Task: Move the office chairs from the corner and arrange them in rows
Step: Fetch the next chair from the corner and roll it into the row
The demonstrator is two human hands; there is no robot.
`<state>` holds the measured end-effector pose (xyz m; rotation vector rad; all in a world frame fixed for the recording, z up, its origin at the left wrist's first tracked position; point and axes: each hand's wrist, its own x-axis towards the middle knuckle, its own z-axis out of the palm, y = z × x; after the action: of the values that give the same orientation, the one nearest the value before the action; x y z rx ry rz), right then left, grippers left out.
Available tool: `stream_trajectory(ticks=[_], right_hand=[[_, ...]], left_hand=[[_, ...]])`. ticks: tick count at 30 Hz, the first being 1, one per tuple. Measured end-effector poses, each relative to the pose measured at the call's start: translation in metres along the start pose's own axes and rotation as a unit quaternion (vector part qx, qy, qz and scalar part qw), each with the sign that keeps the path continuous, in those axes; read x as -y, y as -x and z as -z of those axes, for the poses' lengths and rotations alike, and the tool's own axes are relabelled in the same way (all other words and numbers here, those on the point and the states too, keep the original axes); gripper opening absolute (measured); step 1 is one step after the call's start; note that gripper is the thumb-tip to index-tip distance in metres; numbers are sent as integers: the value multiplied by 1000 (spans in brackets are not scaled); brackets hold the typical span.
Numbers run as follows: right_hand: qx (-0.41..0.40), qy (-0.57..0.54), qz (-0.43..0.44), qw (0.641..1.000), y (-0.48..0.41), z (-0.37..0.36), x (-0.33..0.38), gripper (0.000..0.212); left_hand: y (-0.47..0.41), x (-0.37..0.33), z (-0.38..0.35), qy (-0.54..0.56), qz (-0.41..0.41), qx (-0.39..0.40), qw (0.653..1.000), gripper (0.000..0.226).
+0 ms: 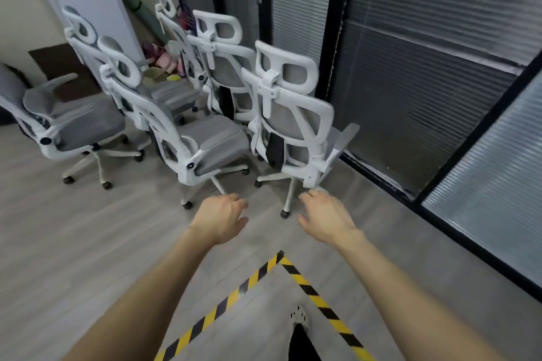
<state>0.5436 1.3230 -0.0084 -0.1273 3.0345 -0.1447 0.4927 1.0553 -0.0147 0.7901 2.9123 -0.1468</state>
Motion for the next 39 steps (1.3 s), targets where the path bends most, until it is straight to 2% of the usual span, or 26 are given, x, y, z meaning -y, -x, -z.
stream_trajectory(ticks=[8, 14, 16, 20, 22, 24, 29, 32, 36, 39], right_hand=[[-34, -11, 23, 999, -228, 31, -49, 43], [-98, 14, 21, 995, -393, 52, -73, 50], [-117, 23, 6, 993, -441, 51, -81, 58], [-126, 47, -48, 990, -511, 31, -88, 87], [-110, 57, -75, 990, -527, 18, -92, 95], [-132, 48, -77, 987, -529, 9, -98, 96], [-202, 48, -2, 978, -510, -11, -143, 74], [-243, 38, 45, 968, -507, -12, -176, 70], [-224, 40, 96, 969, -492, -7, -232, 84], [-213, 25, 131, 968, -487, -1, -282, 98]], left_hand=[[-170, 79, 20, 12, 47, -9, 999, 32], [-284, 136, 27, 22, 52, -13, 998, 28], [-326, 155, 30, 16, 35, -14, 999, 30], [-403, 182, 38, 21, -11, -43, 999, 54], [-435, 188, 40, 18, -43, -54, 997, 67], [-465, 194, 40, 5, -67, -62, 996, 81], [-531, 201, 43, -17, -92, -100, 990, 102], [-558, 198, 44, -55, -132, -109, 984, 107], [-579, 166, 36, -52, -193, -119, 973, 114], [-581, 119, 28, -43, -185, -171, 967, 109]])
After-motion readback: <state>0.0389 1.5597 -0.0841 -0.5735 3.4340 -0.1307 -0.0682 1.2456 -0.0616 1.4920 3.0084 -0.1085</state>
